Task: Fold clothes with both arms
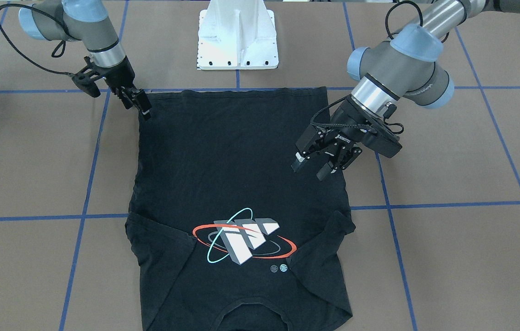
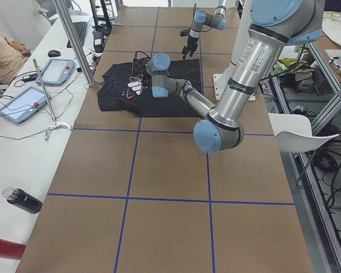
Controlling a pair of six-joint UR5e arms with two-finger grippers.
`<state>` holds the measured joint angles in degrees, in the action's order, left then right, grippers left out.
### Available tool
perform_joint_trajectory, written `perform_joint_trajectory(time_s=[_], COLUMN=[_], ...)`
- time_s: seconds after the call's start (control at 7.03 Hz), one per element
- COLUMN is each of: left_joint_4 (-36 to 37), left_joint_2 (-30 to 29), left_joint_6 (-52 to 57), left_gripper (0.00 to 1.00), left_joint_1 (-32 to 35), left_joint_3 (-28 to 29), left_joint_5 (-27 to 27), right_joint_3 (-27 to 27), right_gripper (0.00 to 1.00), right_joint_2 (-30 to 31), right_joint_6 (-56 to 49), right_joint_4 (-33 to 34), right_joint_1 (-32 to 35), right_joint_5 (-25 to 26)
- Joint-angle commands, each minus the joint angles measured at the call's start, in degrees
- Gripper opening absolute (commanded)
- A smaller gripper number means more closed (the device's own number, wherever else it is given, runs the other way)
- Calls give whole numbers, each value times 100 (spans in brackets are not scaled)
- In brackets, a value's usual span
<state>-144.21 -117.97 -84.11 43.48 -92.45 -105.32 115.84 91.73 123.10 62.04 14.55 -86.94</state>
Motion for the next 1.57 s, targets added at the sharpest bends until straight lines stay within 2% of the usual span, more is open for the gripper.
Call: perform_joint_trajectory(time_s=[0.0, 0.43, 0.57, 1.0, 1.28, 1.42], left_joint_4=[7, 7, 7, 7, 7, 7], left_joint_2=[11, 29, 46, 55, 64, 64], left_joint_6=[0, 0, 0, -9, -167, -167], left_gripper=[83, 83, 83, 83, 83, 83], left_joint_1=[-6, -24, -24, -24, -68, -85], left_joint_3=[-80, -71, -71, -71, -71, -71], left_joint_5=[29, 38, 38, 125, 292, 328], right_joint_3=[131, 263, 315, 316, 386, 439], right_gripper=[84, 81, 76, 72, 55, 32], right_joint_2=[186, 354, 354, 433, 477, 477], right_joint_6=[302, 302, 302, 311, 433, 521], right_joint_4=[10, 18, 18, 27, 27, 27], right_joint_1=[-479, -620, -655, -717, -717, -726], right_joint_5=[266, 266, 257, 239, 222, 222])
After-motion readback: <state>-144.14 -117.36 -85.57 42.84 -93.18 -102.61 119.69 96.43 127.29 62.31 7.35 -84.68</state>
